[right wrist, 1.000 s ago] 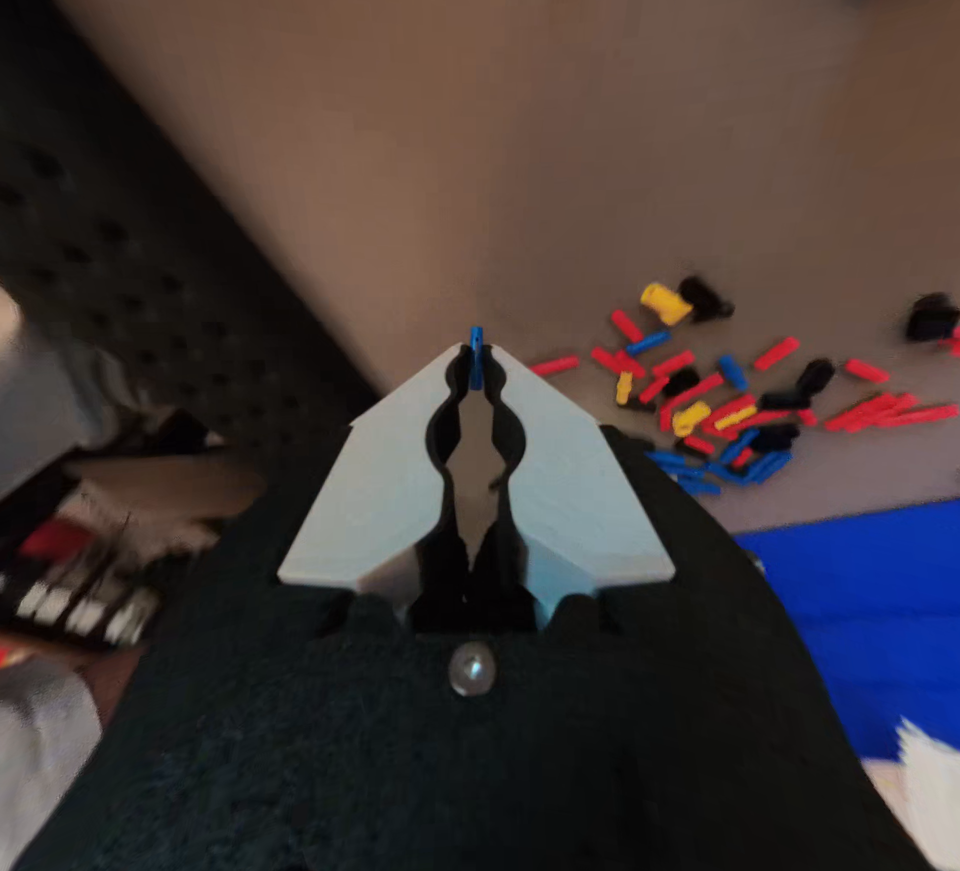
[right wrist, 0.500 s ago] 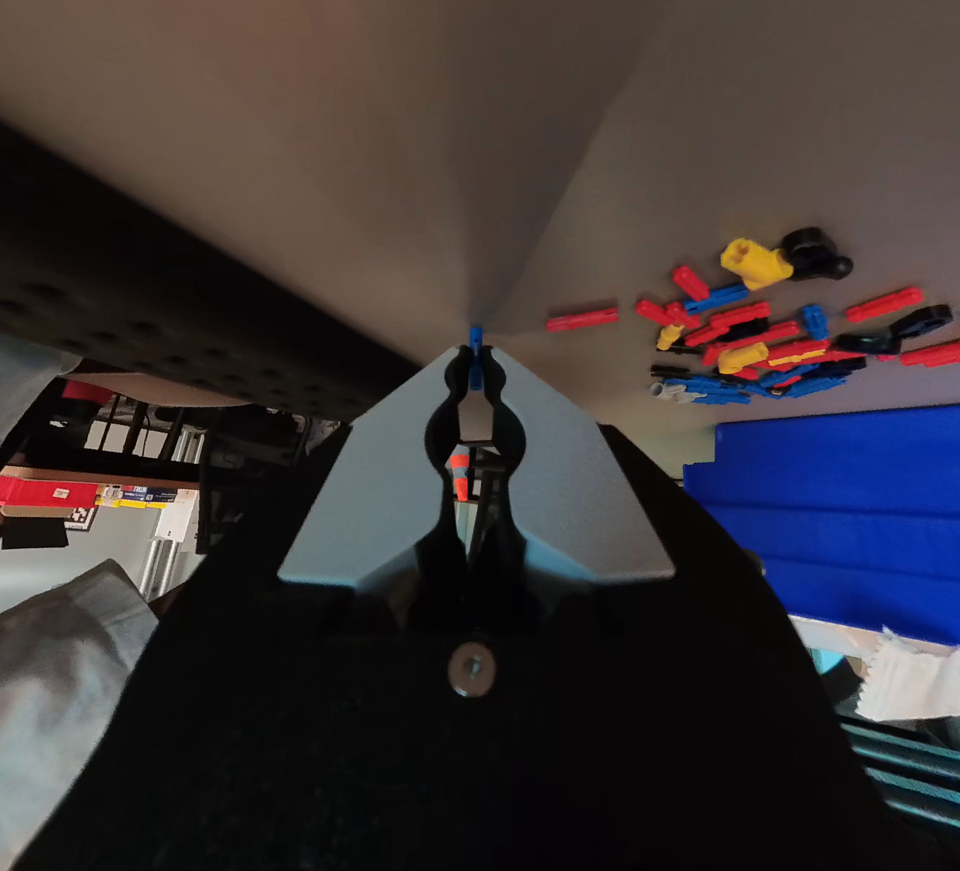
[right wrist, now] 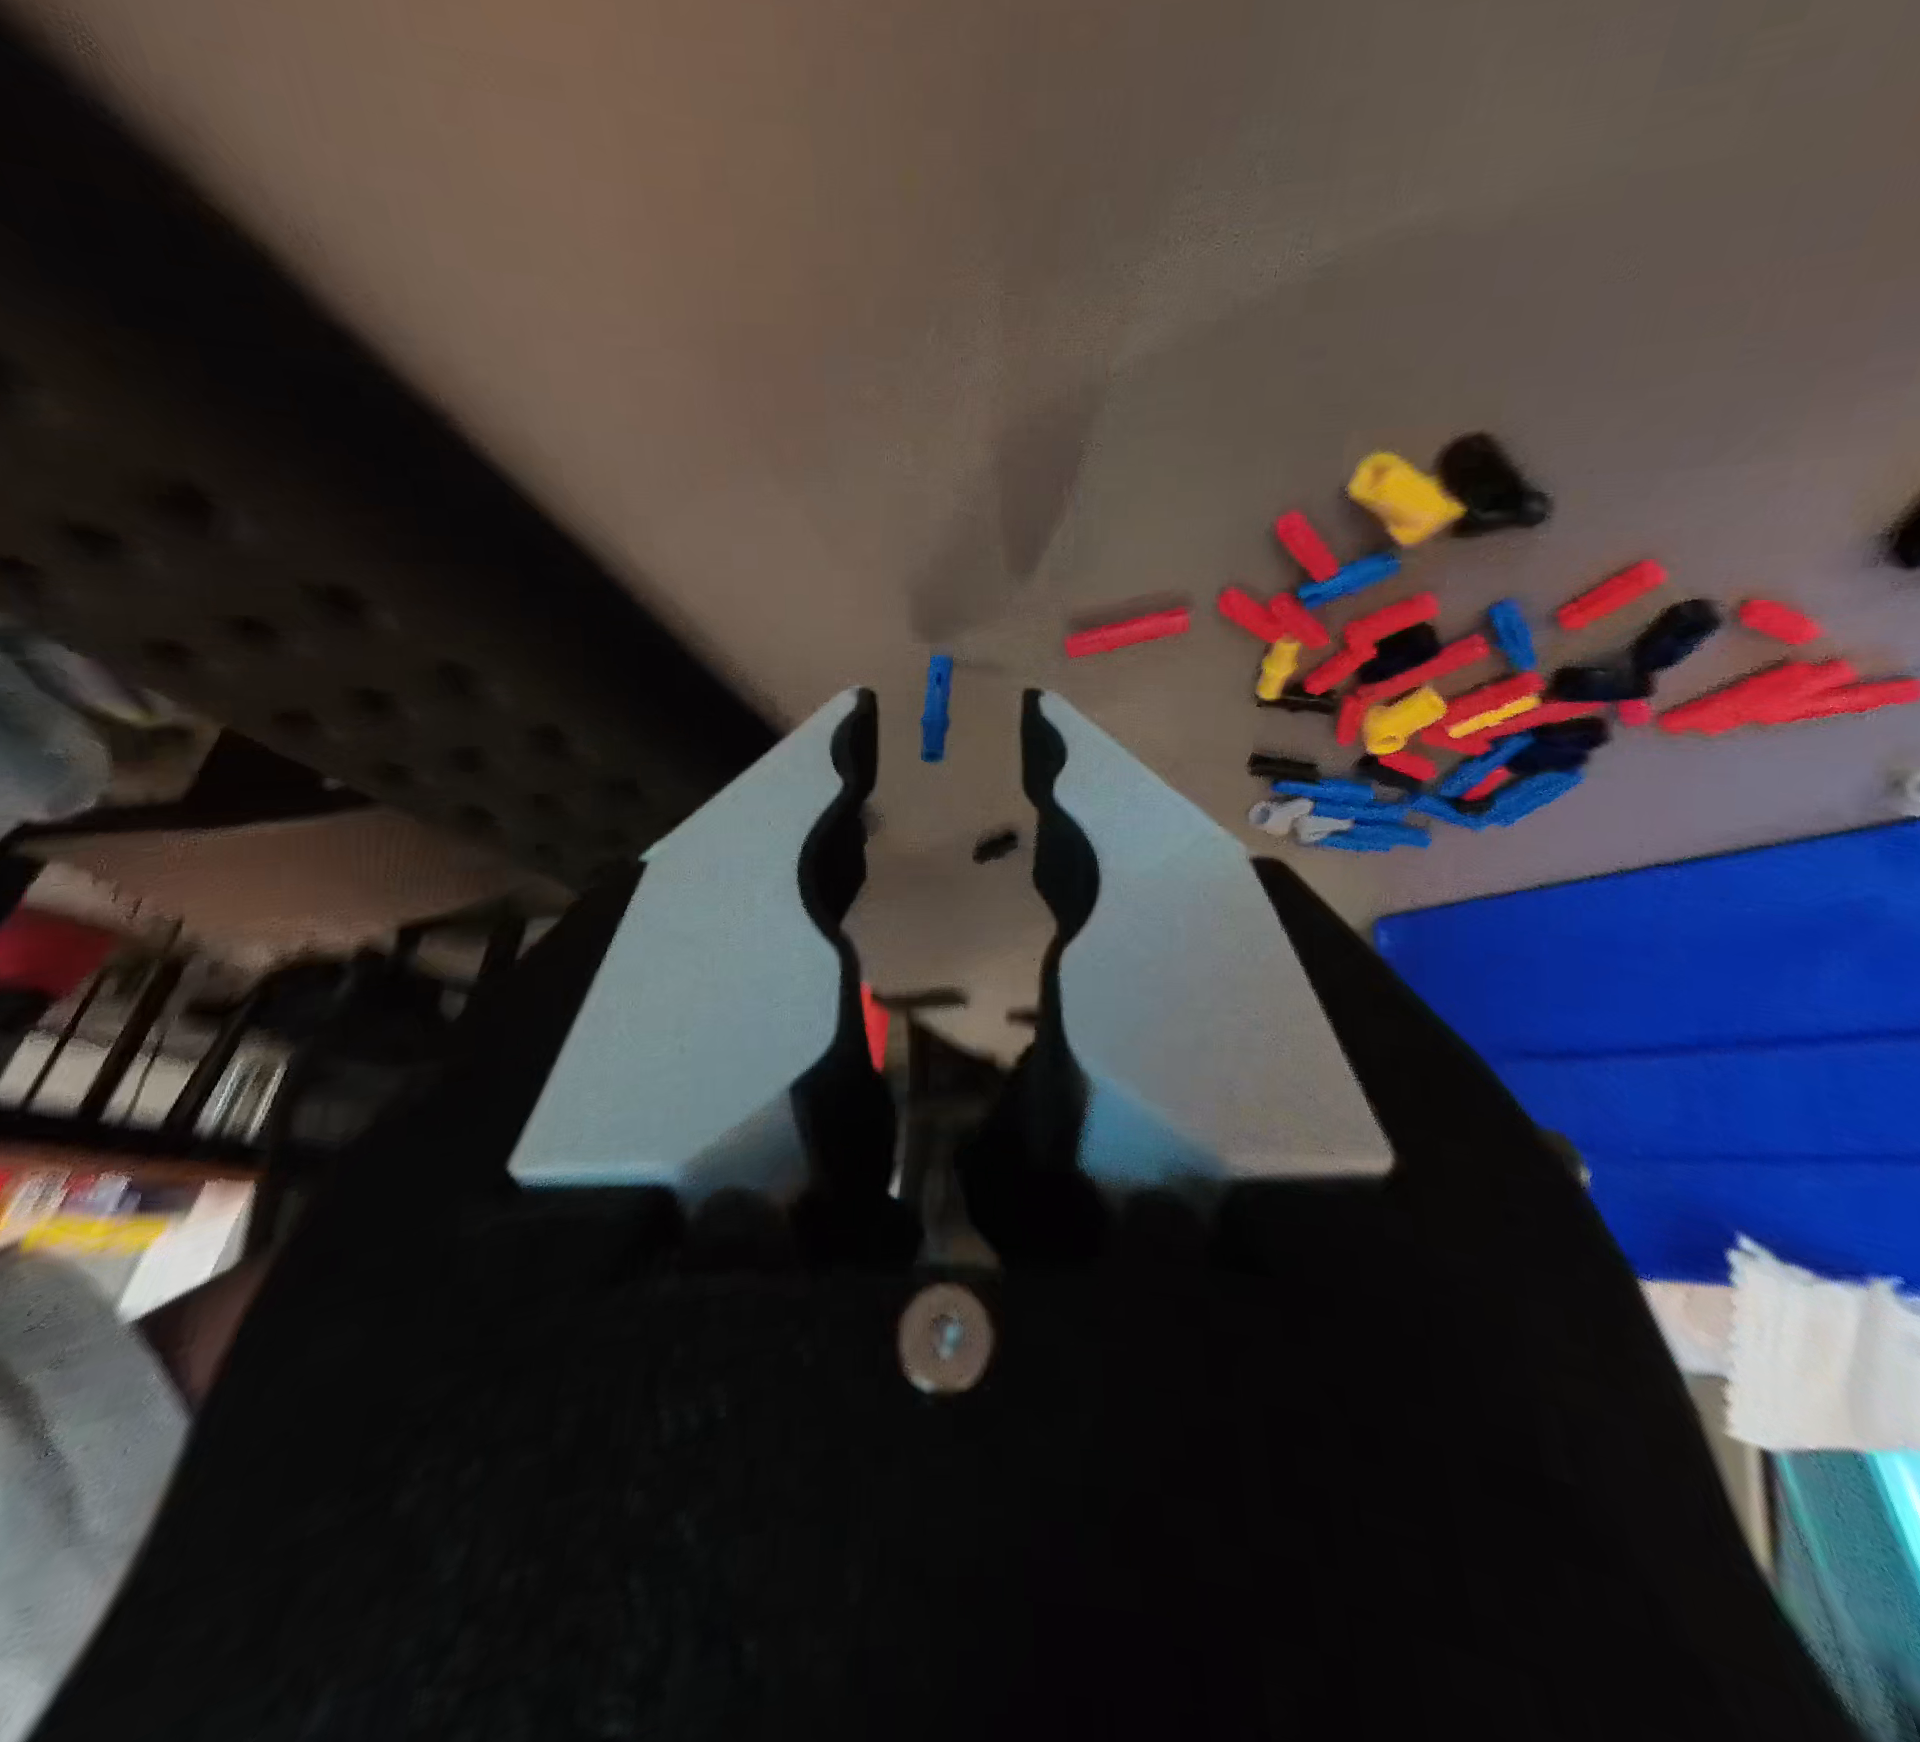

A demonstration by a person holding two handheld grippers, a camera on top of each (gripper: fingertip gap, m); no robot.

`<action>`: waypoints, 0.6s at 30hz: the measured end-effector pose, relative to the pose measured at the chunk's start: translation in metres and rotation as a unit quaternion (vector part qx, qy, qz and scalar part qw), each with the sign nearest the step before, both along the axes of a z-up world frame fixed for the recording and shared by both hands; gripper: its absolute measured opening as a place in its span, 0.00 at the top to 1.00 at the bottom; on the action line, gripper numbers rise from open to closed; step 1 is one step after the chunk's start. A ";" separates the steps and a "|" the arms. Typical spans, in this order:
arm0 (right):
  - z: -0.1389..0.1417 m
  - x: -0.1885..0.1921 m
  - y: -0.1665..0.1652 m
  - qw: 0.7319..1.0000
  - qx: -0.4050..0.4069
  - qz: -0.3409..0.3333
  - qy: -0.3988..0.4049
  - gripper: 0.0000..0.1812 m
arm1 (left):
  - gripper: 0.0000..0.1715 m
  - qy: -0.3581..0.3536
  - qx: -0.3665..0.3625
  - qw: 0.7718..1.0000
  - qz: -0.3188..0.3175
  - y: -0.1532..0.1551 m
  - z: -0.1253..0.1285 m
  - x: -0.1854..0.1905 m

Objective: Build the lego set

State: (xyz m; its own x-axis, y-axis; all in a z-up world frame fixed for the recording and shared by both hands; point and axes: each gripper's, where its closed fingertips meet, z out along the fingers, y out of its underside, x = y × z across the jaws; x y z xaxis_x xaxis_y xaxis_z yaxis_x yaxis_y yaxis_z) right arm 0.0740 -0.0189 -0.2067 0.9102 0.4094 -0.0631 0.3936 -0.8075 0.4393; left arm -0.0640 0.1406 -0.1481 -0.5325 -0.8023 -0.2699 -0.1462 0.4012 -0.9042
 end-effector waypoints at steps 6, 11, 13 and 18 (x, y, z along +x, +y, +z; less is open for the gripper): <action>0.025 0.003 0.004 0.946 0.309 -0.050 0.090 0.89 | 1.00 -0.003 0.001 1.000 0.001 0.000 0.002 0.001; 0.012 0.006 -0.014 0.911 0.396 -0.072 0.090 0.90 | 1.00 0.003 0.000 1.000 -0.008 -0.006 0.000 0.000; 0.006 0.002 -0.014 0.910 0.397 -0.072 0.095 0.89 | 1.00 0.006 0.004 1.000 -0.011 -0.008 -0.002 -0.001; -0.002 0.003 -0.006 0.918 0.383 -0.048 0.085 0.92 | 1.00 0.009 0.004 1.000 -0.015 -0.011 -0.005 -0.001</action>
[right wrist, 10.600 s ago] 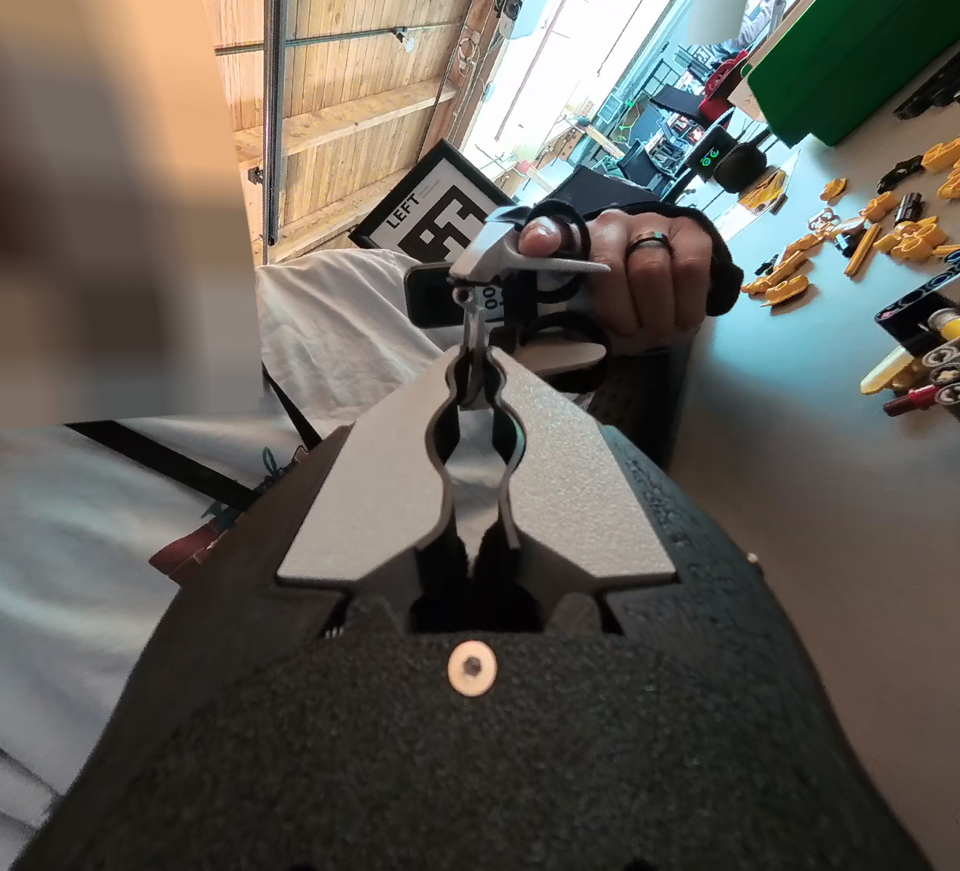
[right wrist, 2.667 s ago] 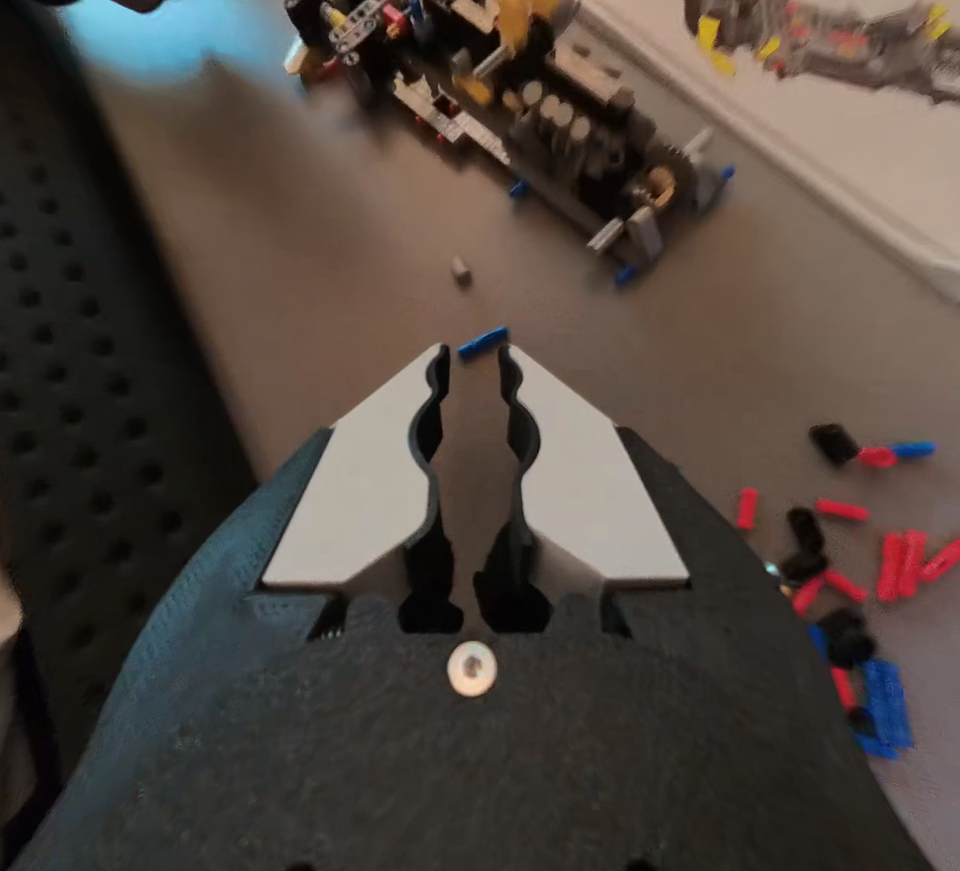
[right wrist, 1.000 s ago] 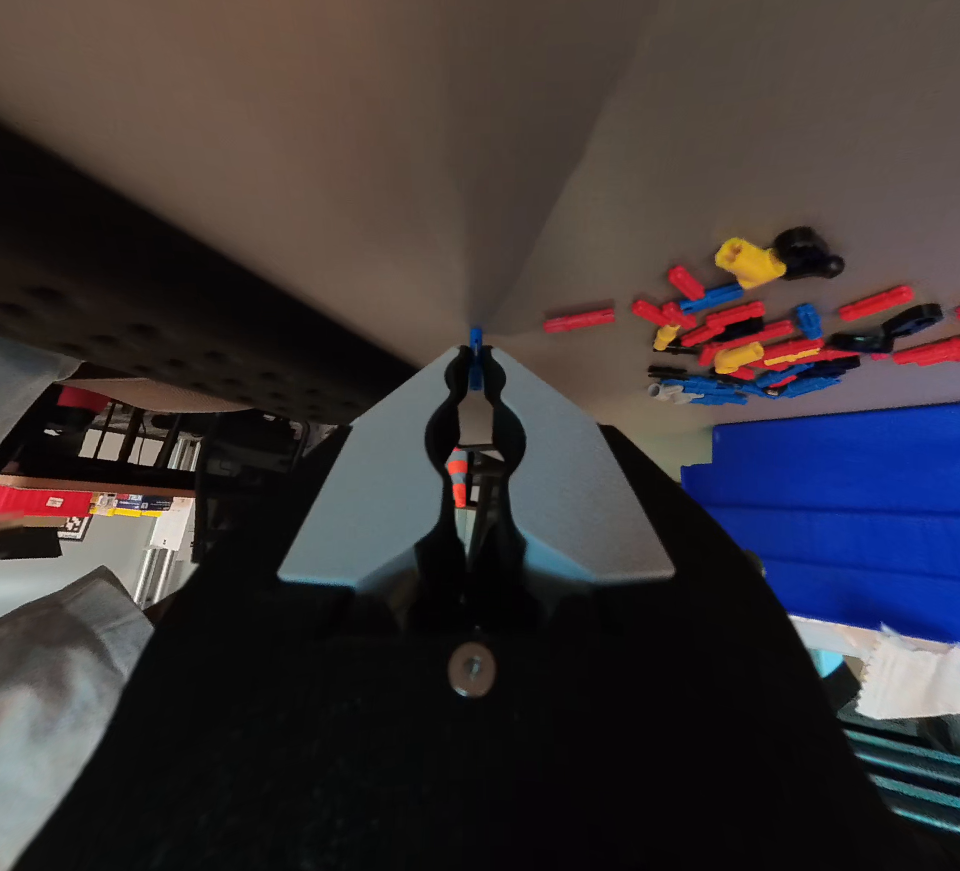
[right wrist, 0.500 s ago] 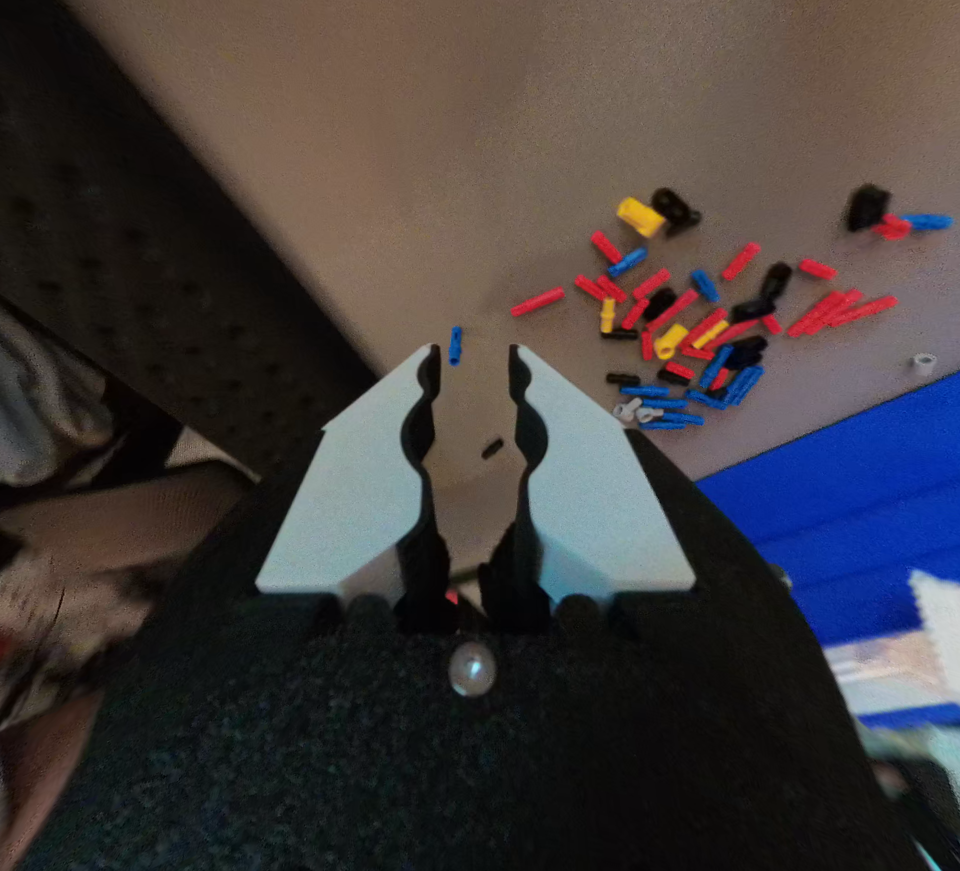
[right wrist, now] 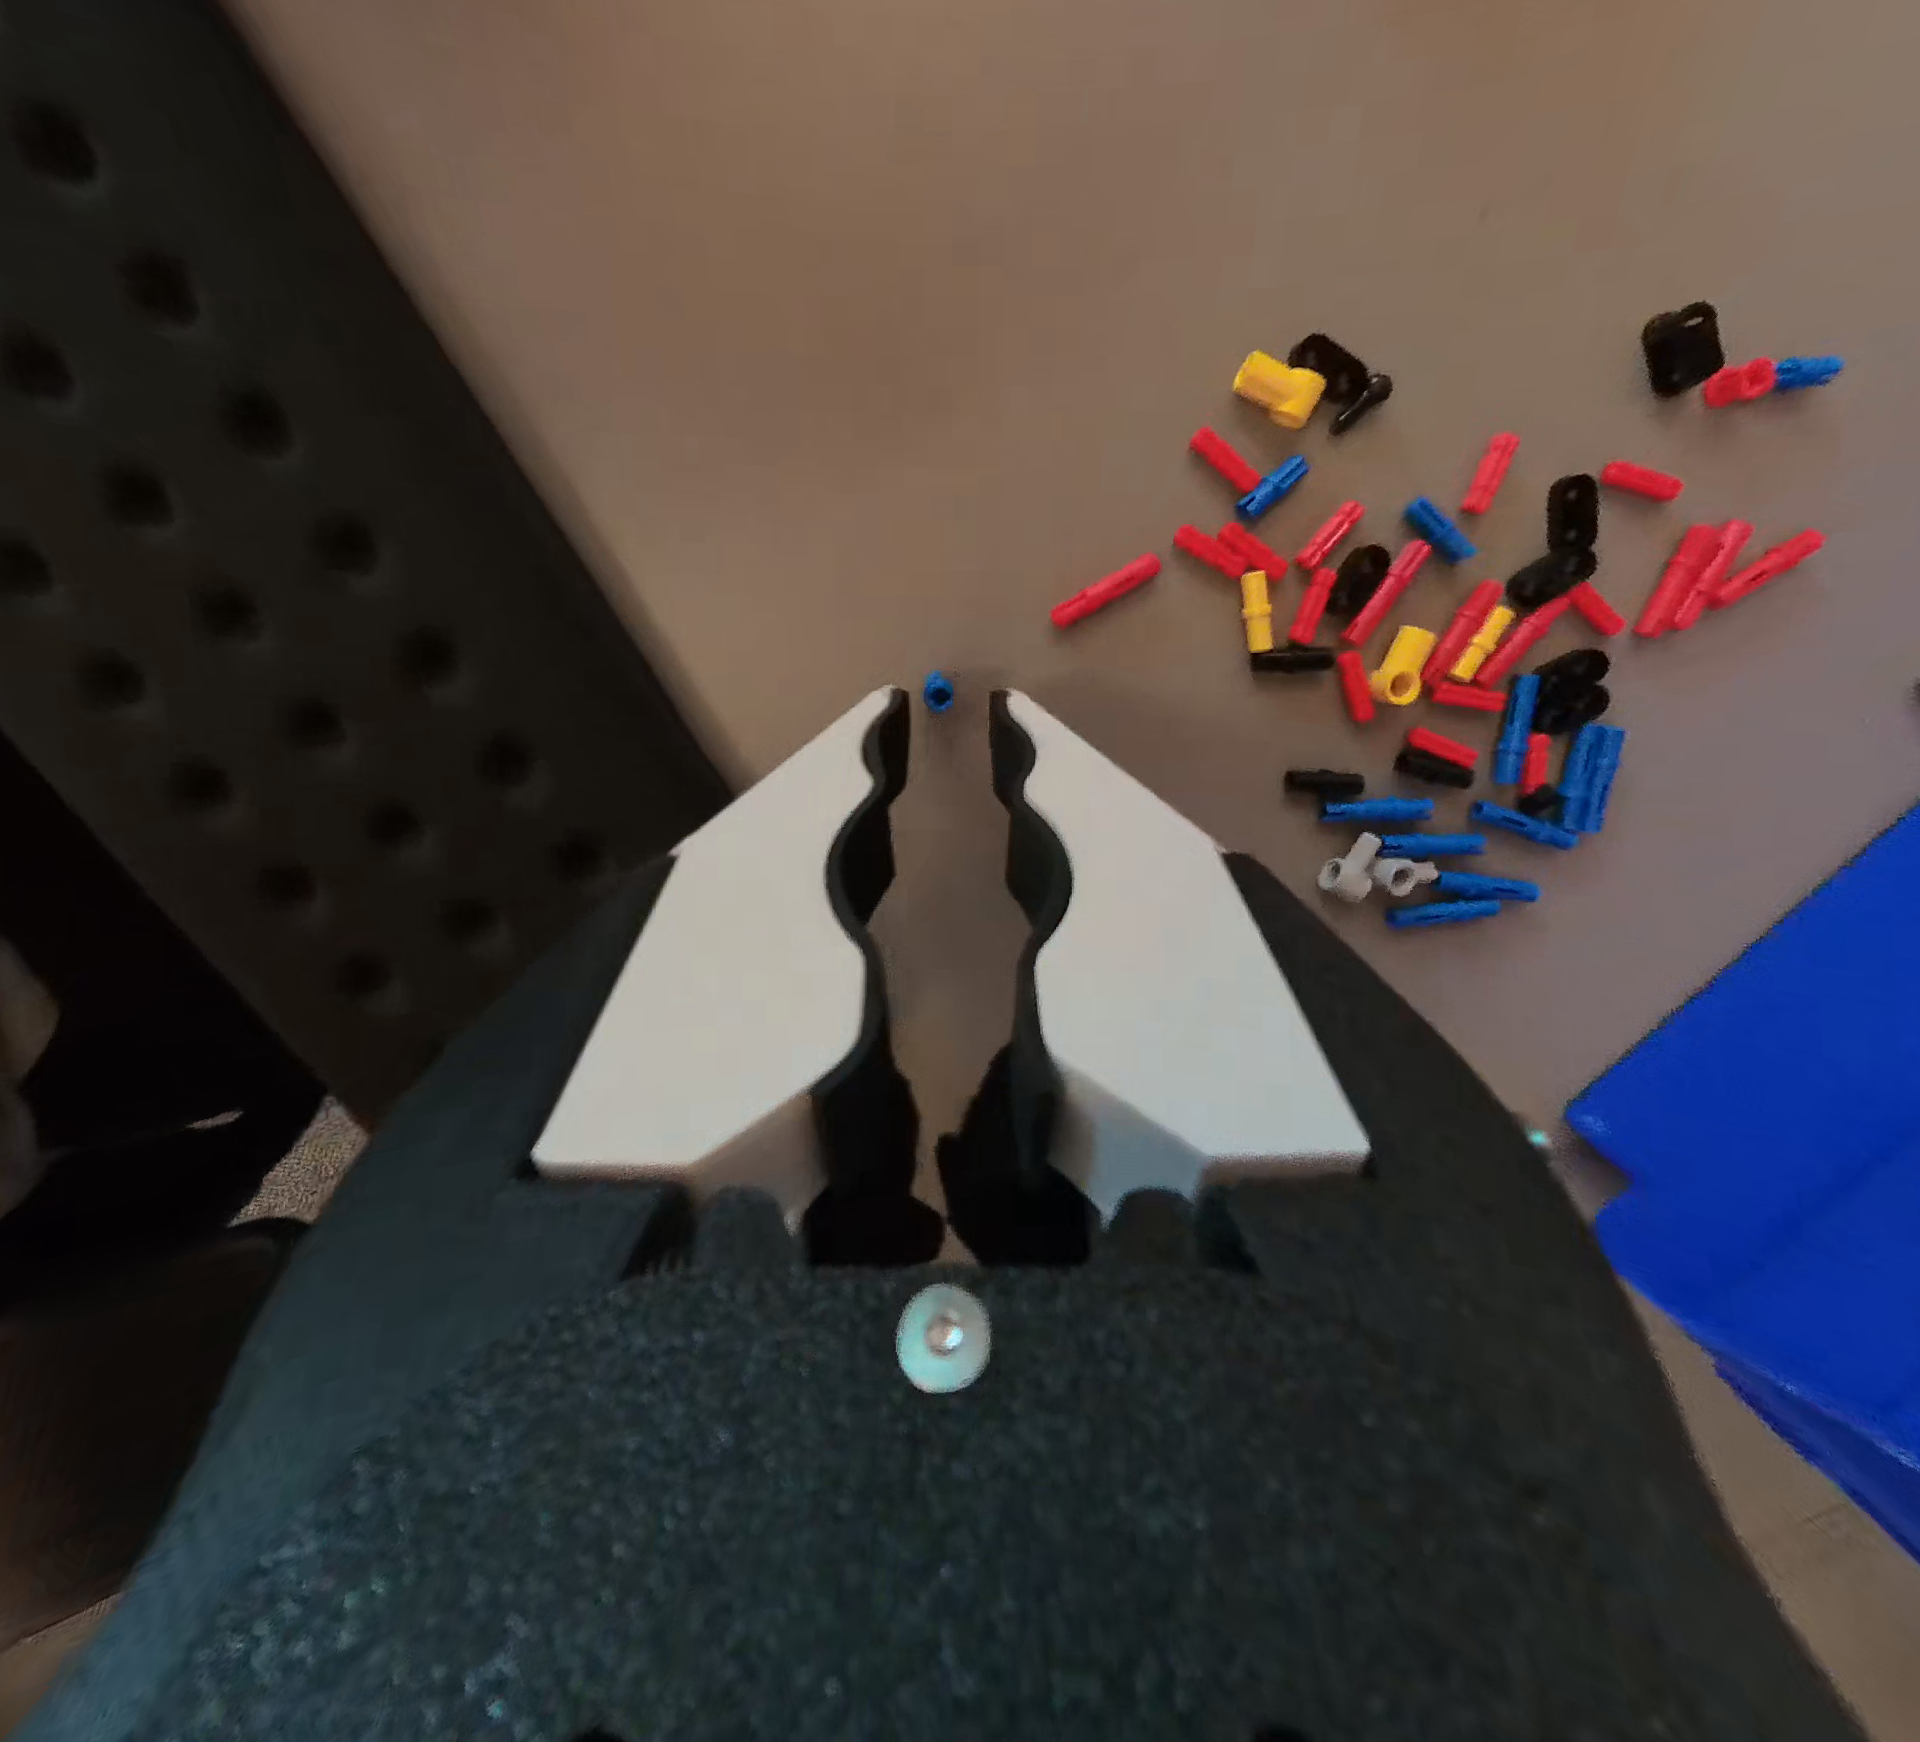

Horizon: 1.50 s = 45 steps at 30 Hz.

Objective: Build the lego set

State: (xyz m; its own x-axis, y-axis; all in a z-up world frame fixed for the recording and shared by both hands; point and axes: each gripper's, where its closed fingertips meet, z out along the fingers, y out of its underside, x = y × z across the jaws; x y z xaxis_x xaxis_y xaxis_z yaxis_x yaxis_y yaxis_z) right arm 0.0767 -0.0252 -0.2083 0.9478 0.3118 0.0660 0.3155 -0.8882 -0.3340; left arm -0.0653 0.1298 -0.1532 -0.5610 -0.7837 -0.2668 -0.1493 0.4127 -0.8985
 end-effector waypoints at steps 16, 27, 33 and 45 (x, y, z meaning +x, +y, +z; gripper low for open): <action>-0.003 -0.001 0.005 0.999 -0.026 0.022 -0.017 0.97 | 1.00 -0.005 -0.012 1.000 -0.007 -0.003 0.004 -0.001; 0.154 -0.148 0.129 0.804 0.471 0.065 0.358 0.98 | 1.00 -0.073 -0.255 0.959 -0.100 -0.013 0.076 -0.025; 0.156 -0.167 0.146 0.759 0.499 0.057 0.415 0.98 | 1.00 -0.083 -0.306 0.940 -0.125 -0.007 0.090 -0.032; 0.137 -0.165 0.151 0.761 0.469 0.051 0.445 0.98 | 1.00 -0.030 -0.283 0.948 -0.141 -0.011 0.070 -0.030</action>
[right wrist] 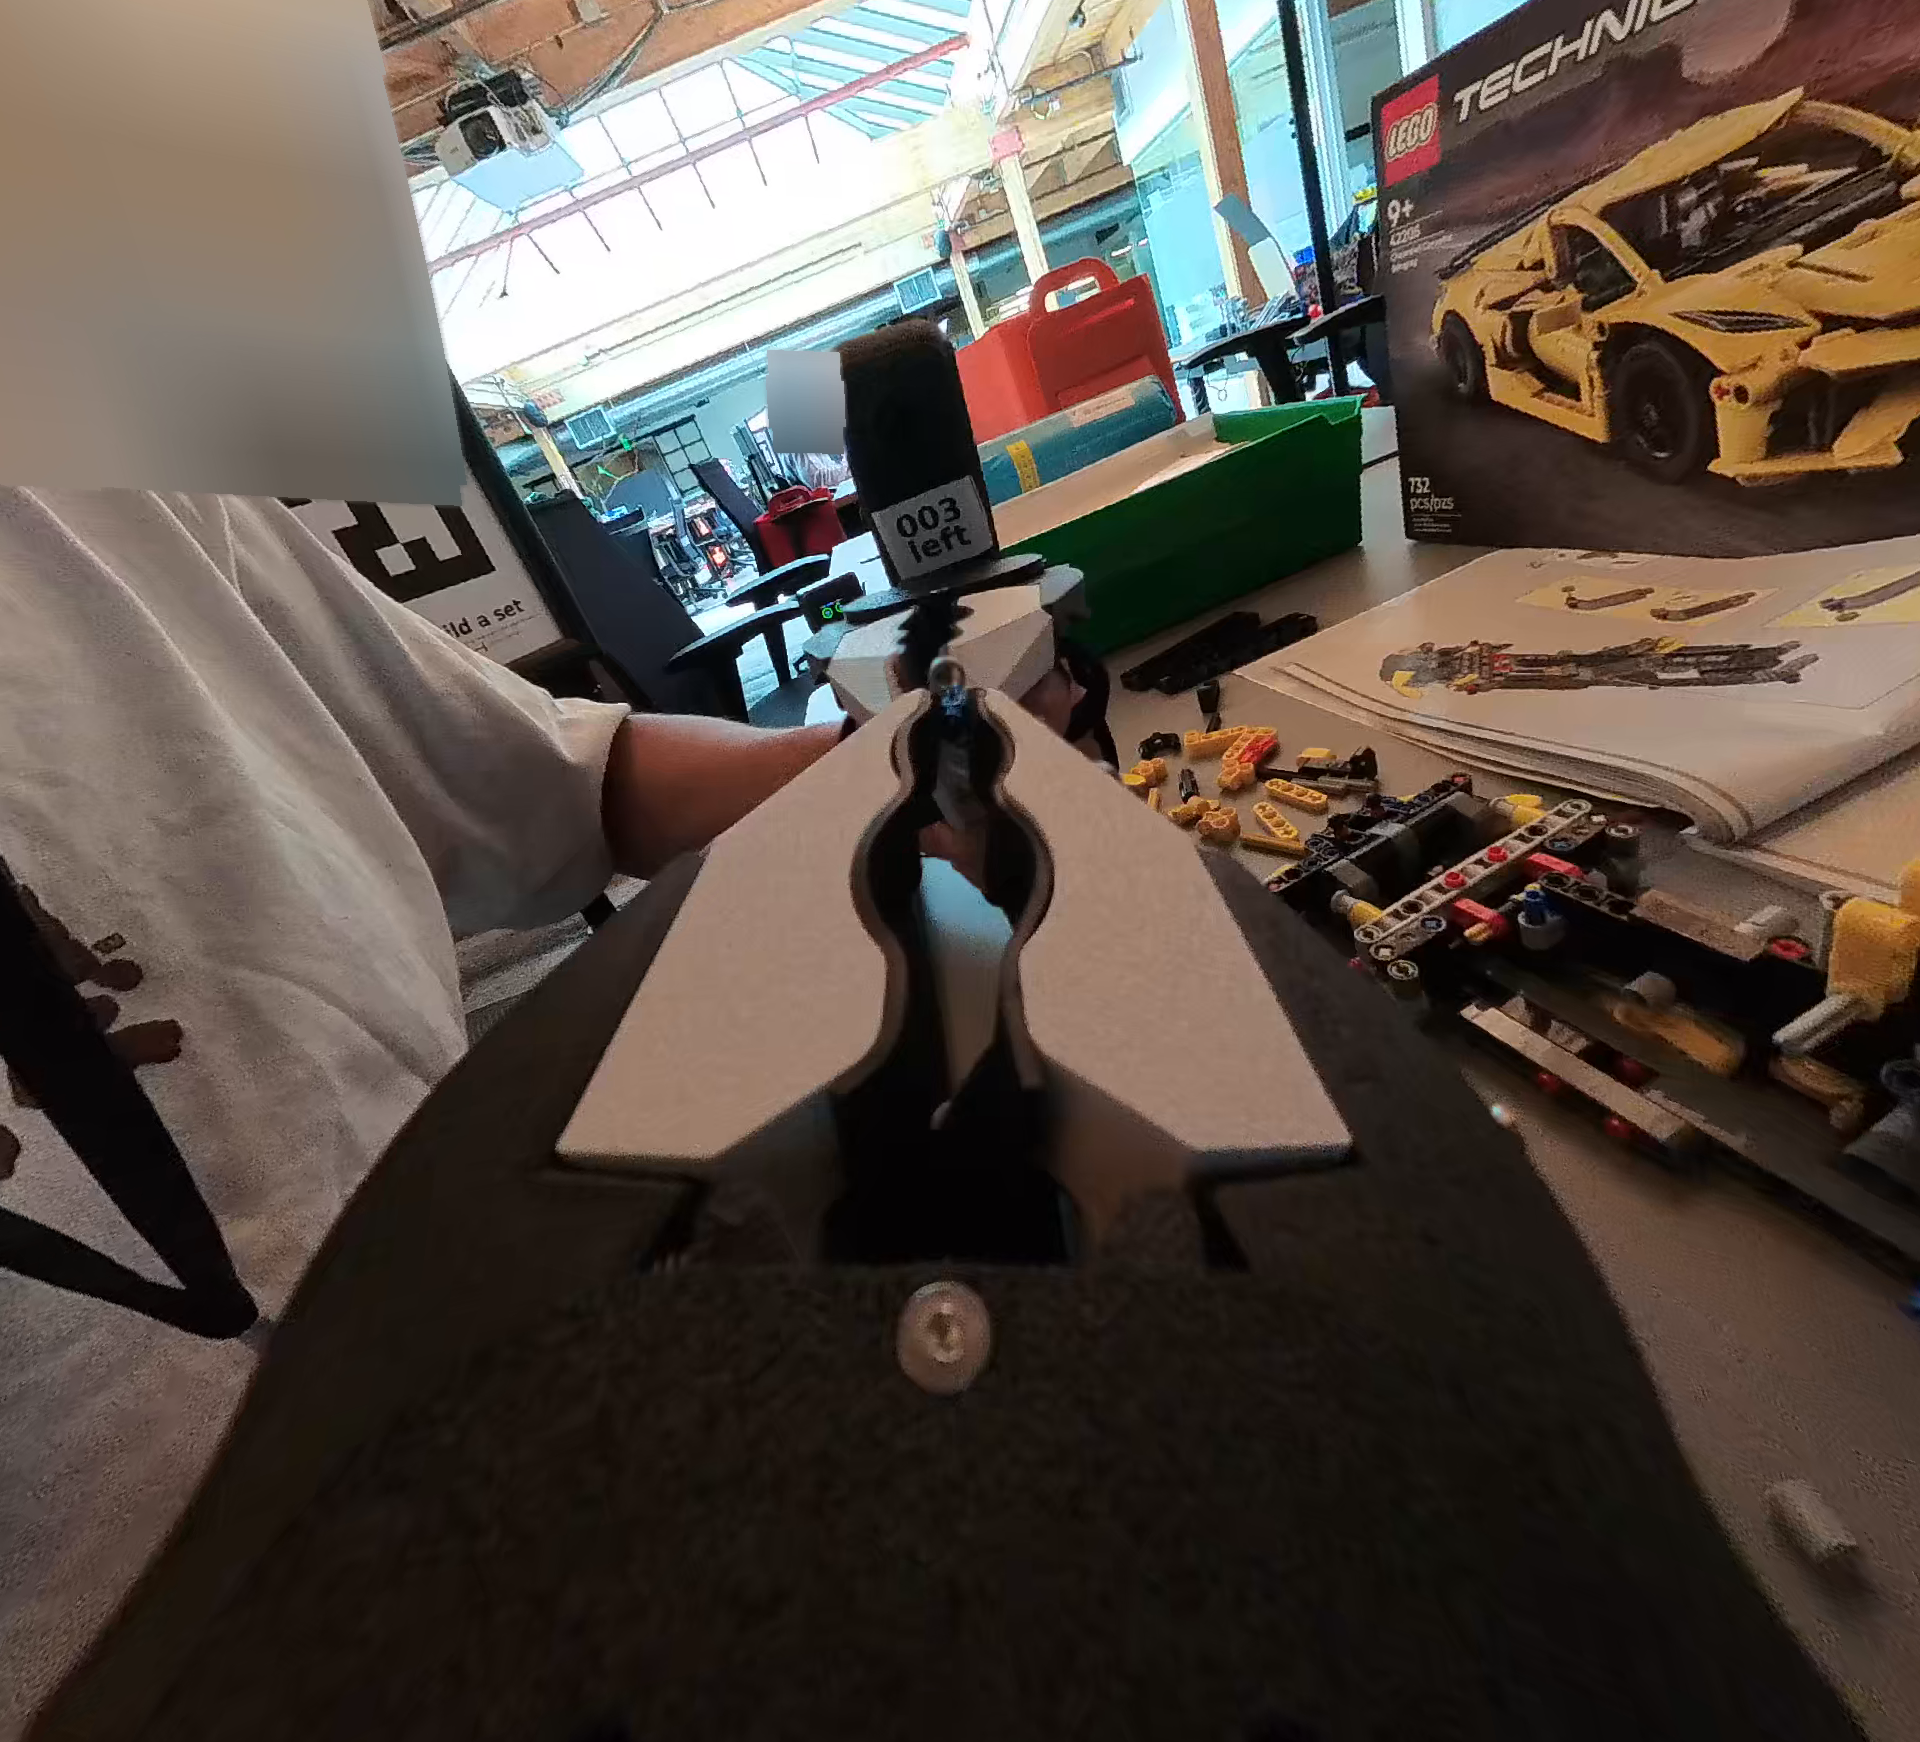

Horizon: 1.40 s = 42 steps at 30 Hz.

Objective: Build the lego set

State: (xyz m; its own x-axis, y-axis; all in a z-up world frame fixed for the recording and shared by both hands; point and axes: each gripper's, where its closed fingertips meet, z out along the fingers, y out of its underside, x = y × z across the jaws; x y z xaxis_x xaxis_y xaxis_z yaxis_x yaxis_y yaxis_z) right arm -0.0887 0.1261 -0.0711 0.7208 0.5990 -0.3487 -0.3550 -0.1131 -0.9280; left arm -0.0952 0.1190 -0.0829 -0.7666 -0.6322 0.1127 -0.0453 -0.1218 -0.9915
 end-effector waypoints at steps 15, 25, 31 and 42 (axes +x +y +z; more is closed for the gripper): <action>-0.019 -0.011 -0.006 0.996 -0.017 0.036 -0.075 0.98 | 1.00 0.065 0.047 0.994 -0.068 -0.010 -0.024 -0.013; -0.043 -0.020 -0.007 0.990 -0.060 0.064 -0.111 0.98 | 1.00 0.086 0.162 0.981 -0.069 -0.010 -0.052 -0.020; -0.043 -0.021 -0.005 0.990 -0.059 0.067 -0.108 0.98 | 1.00 0.083 0.167 0.980 -0.065 -0.009 -0.051 -0.020; -0.036 -0.019 -0.001 0.994 -0.040 0.058 -0.084 0.98 | 1.00 0.074 0.112 0.989 -0.067 -0.011 -0.040 -0.015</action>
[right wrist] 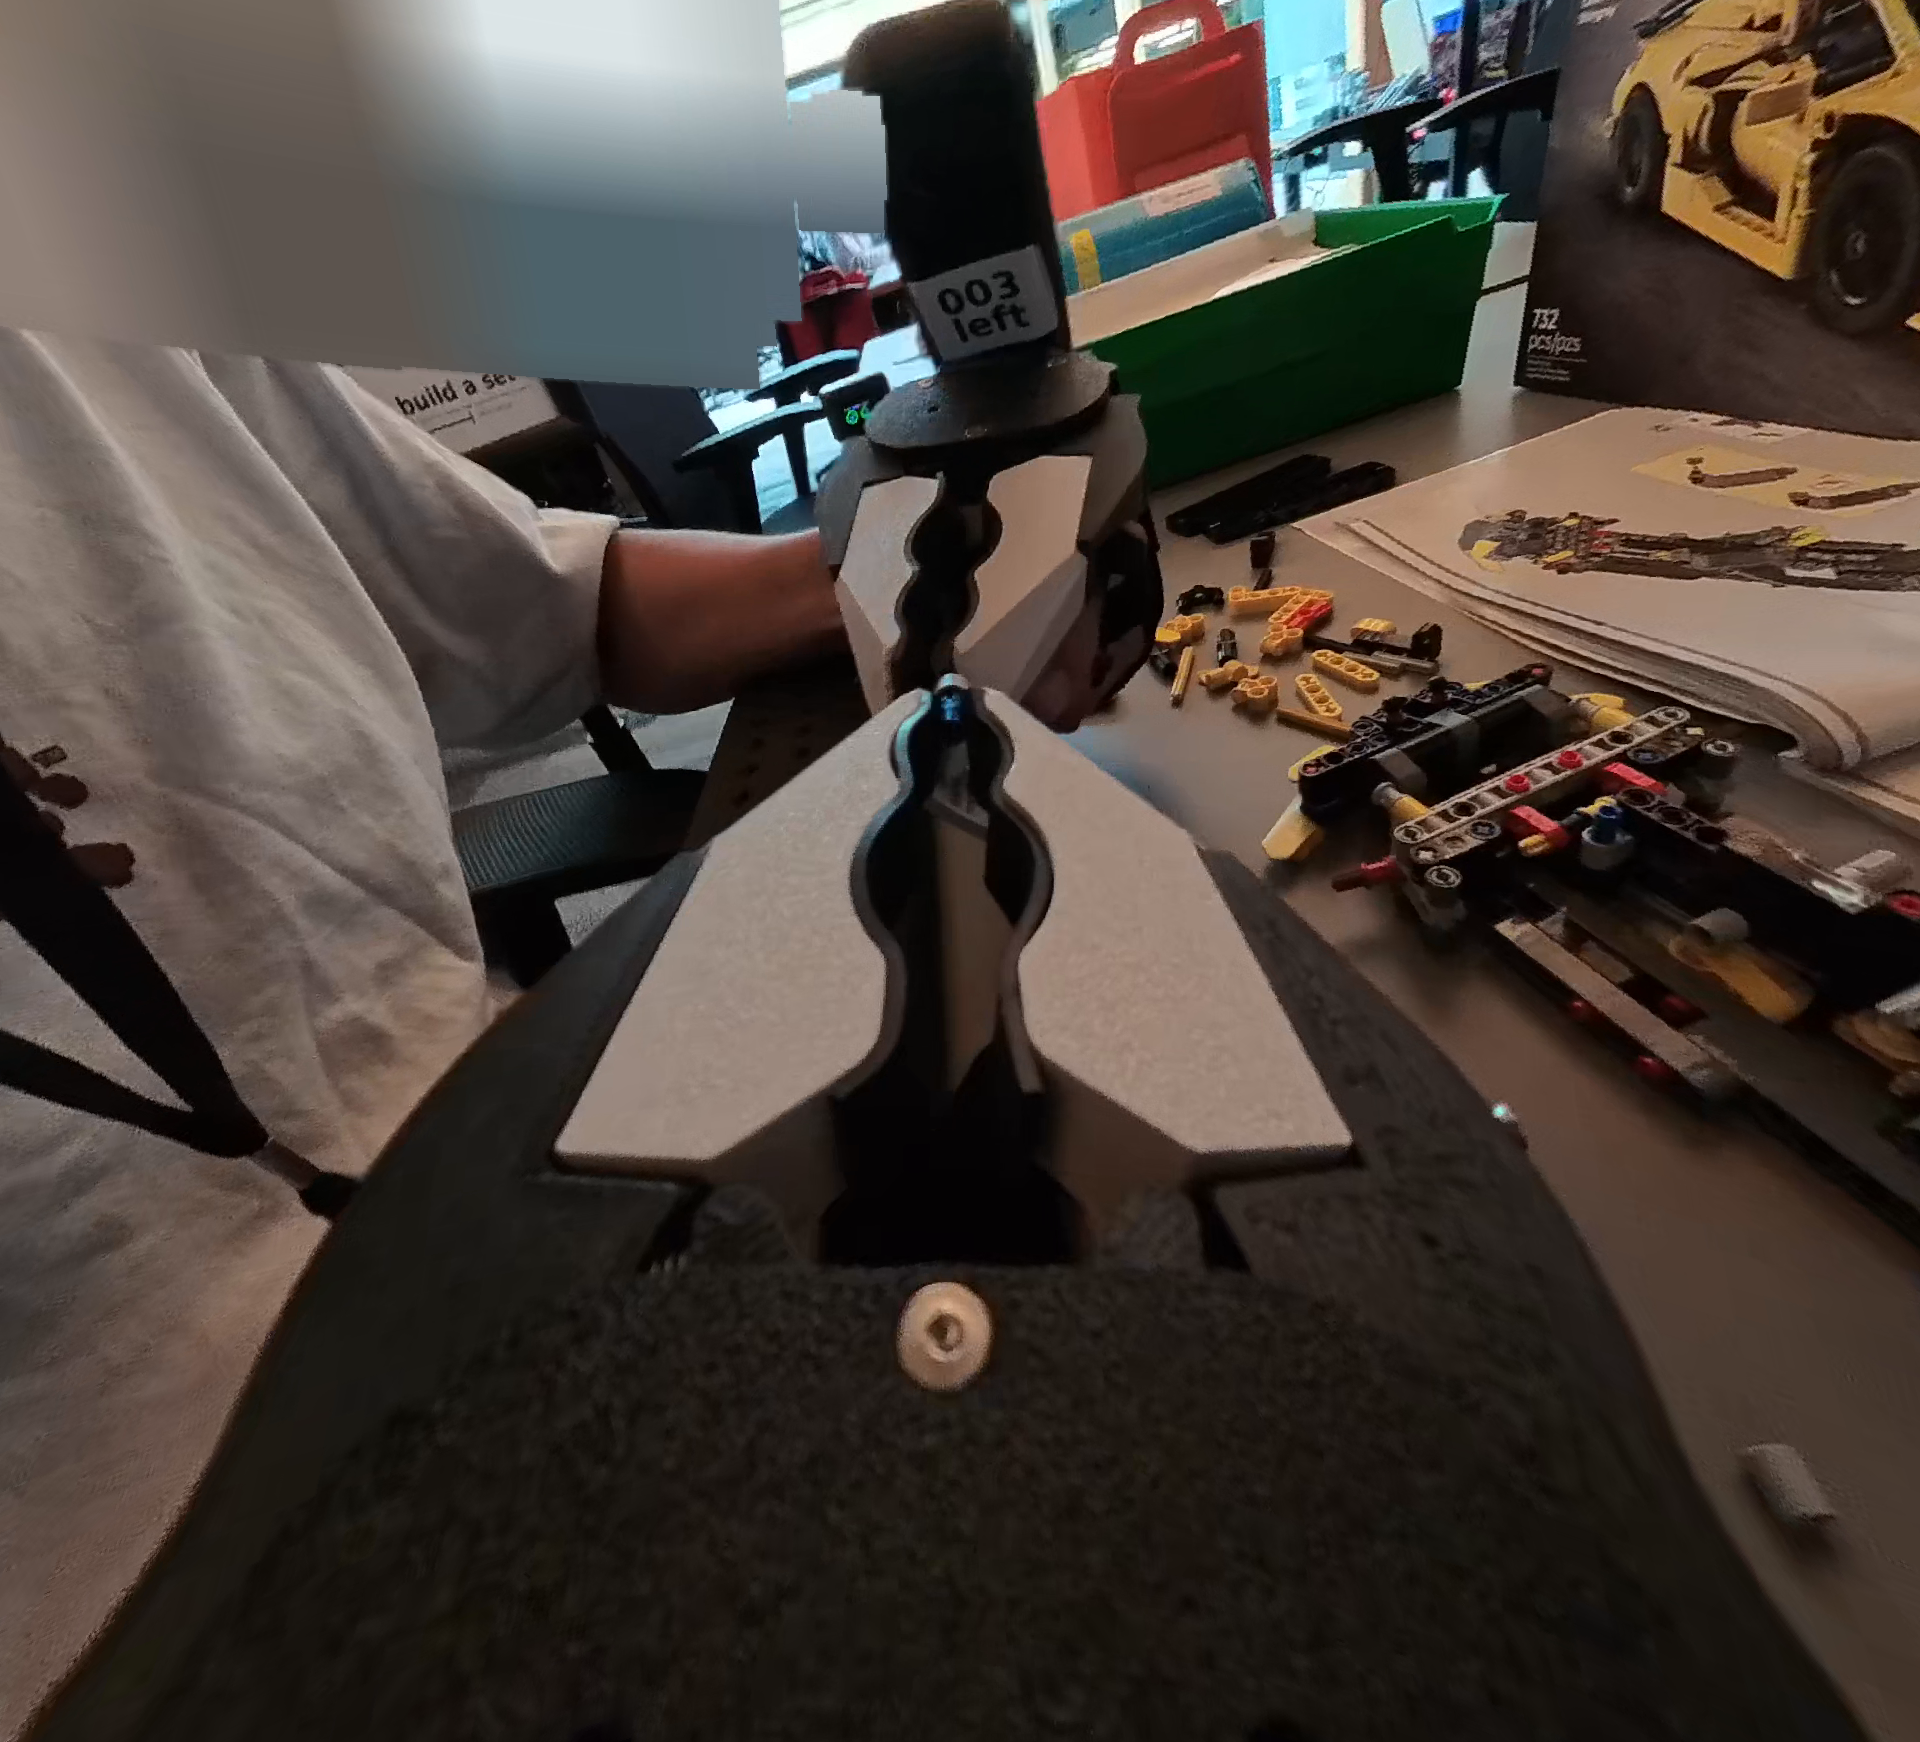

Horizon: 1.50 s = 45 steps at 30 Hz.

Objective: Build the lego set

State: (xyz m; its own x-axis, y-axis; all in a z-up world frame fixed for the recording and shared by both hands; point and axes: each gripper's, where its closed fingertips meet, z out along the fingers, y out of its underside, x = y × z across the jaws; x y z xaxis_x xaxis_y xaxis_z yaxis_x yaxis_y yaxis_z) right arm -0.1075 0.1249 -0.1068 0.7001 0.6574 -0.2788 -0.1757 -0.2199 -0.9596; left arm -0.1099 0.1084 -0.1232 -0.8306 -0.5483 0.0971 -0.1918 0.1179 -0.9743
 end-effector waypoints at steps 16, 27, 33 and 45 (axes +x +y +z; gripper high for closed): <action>-0.017 0.052 0.040 0.965 -0.040 -0.244 -0.085 0.86 | 1.00 -0.232 0.428 0.822 0.296 0.057 -0.023 0.059; -0.026 0.064 0.044 0.944 -0.056 -0.301 -0.120 0.87 | 1.00 -0.261 0.521 0.741 0.335 0.064 -0.023 0.065; -0.031 0.067 0.045 0.948 -0.077 -0.294 -0.091 0.85 | 1.00 -0.262 0.536 0.726 0.341 0.067 -0.024 0.065; -0.033 0.062 0.046 0.954 -0.081 -0.276 -0.079 0.84 | 1.00 -0.262 0.536 0.726 0.343 0.069 -0.025 0.066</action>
